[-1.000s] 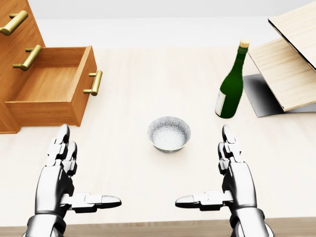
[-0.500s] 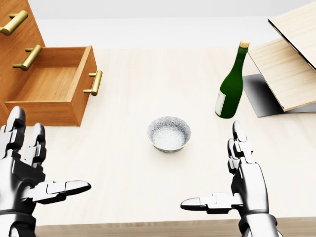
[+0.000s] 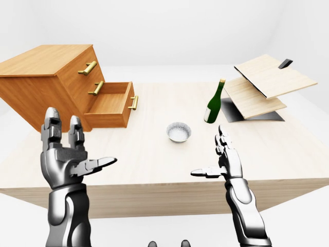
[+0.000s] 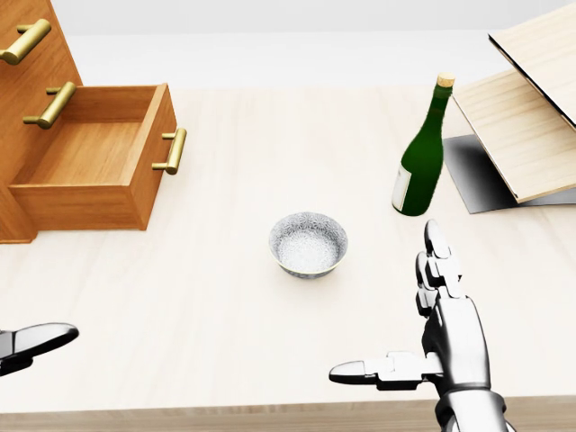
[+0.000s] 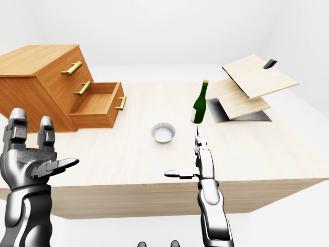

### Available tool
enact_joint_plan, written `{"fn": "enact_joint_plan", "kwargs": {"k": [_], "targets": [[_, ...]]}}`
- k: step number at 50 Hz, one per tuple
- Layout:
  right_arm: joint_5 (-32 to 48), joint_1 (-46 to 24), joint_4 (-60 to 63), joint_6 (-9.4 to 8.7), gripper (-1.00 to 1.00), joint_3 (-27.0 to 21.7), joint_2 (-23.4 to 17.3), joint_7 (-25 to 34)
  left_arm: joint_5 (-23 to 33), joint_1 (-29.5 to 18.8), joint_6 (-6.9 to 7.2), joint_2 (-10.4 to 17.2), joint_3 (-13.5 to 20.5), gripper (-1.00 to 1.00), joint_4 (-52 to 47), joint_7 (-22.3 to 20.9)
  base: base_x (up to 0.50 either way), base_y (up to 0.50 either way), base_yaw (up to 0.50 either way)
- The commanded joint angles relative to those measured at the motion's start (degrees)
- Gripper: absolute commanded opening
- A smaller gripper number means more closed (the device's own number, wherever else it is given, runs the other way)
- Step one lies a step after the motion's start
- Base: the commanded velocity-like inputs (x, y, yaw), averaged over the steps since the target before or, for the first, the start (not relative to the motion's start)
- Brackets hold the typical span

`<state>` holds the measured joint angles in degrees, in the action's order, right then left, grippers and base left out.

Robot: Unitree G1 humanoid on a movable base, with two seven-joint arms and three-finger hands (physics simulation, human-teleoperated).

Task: Put the bowl on top of the cabinet.

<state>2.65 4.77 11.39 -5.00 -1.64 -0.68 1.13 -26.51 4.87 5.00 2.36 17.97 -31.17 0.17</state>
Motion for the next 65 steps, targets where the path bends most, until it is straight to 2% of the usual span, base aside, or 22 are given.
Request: {"fn": "enact_joint_plan", "kwargs": {"k": [1,5,10,23,30,33,42,47,65], "targets": [[0.2,-0.1,-0.2,0.00,1.00,0.1,0.0,-0.1,-5.4,1.9,0.00,-0.4,3.5,1.00,-6.7,0.6,0.00,0.00,0.00],[0.2,-0.1,-0.1,0.00,1.00,0.2,0.0,0.0,-10.9,2.9,0.00,-0.7,5.9,1.00,-9.9,0.1,0.00,0.00,0.00],[0.2,-0.1,-0.1,0.00,1.00,0.3,0.0,0.1,-14.3,4.2,0.00,-1.0,7.8,1.00,-12.6,-0.1,0.00,0.00,0.00],[0.9,0.2,0.4,0.00,1.00,0.3,-0.2,0.4,-19.6,5.9,0.00,-1.4,11.3,1.00,-21.3,1.7,0.00,0.00,0.00],[5.1,0.6,1.8,0.03,1.00,1.5,-0.5,0.6,-18.3,6.0,0.00,-1.7,11.0,1.00,-21.2,1.0,0.00,0.11,0.00],[4.1,1.1,2.0,0.00,1.00,1.3,-0.2,1.5,-21.1,5.8,0.00,-1.1,12.2,1.00,-21.8,2.5,0.00,0.50,0.00],[3.5,1.0,2.3,0.57,1.00,1.4,0.0,1.6,-20.2,5.3,0.00,-0.7,11.6,1.00,-21.6,2.9,0.00,0.50,0.00],[3.6,1.0,2.5,0.01,1.00,1.7,0.0,1.6,-20.0,5.2,0.00,-0.6,11.6,1.00,-21.5,3.0,0.00,0.50,0.00],[3.4,1.0,2.0,0.32,1.00,1.4,0.0,1.5,-18.4,5.5,0.00,-1.2,10.6,1.00,-21.3,1.9,0.00,0.50,0.00]]}}
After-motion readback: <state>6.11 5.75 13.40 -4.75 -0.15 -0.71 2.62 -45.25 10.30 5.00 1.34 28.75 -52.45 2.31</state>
